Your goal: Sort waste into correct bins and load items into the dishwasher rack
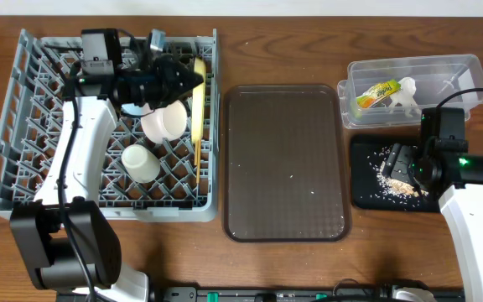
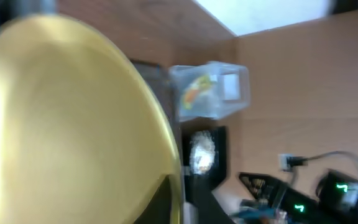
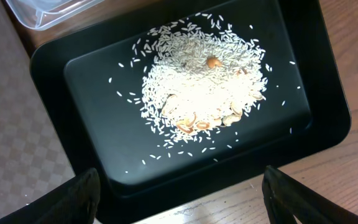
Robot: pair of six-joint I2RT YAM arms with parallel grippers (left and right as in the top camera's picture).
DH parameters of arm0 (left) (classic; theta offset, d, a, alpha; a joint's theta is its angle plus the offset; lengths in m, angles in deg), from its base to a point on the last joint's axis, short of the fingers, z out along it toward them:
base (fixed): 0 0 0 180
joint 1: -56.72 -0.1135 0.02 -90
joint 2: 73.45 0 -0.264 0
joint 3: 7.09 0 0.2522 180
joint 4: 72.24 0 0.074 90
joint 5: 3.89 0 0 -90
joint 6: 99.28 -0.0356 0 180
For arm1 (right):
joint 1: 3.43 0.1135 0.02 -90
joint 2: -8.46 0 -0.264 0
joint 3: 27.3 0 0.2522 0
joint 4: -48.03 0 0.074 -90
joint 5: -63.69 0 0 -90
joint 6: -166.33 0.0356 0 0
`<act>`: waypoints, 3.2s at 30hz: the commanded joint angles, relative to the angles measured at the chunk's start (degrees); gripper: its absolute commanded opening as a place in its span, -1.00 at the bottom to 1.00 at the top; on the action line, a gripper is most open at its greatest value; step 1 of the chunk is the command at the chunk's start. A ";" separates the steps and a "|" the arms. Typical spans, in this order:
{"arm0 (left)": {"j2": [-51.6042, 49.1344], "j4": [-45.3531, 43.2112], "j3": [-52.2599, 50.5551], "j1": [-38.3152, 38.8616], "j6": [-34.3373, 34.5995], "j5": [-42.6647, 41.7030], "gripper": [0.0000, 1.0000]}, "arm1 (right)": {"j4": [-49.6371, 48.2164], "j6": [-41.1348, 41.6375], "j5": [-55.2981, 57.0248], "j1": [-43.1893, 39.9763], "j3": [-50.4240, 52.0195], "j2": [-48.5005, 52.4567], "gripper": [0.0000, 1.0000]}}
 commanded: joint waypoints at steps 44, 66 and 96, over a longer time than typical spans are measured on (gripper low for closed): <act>59.01 24.90 -27.23 -0.09 -13.18 55.58 0.82 | -15.89 -13.77 -11.82 4.04 11.06 -26.40 0.99; 72.72 25.53 -28.41 -0.09 -13.18 55.58 0.85 | -4.44 -13.79 -11.85 4.04 12.74 -33.20 0.98; 72.72 25.53 -28.41 -0.09 -13.18 55.58 0.86 | -60.81 -14.45 -11.85 4.44 54.16 -68.35 0.99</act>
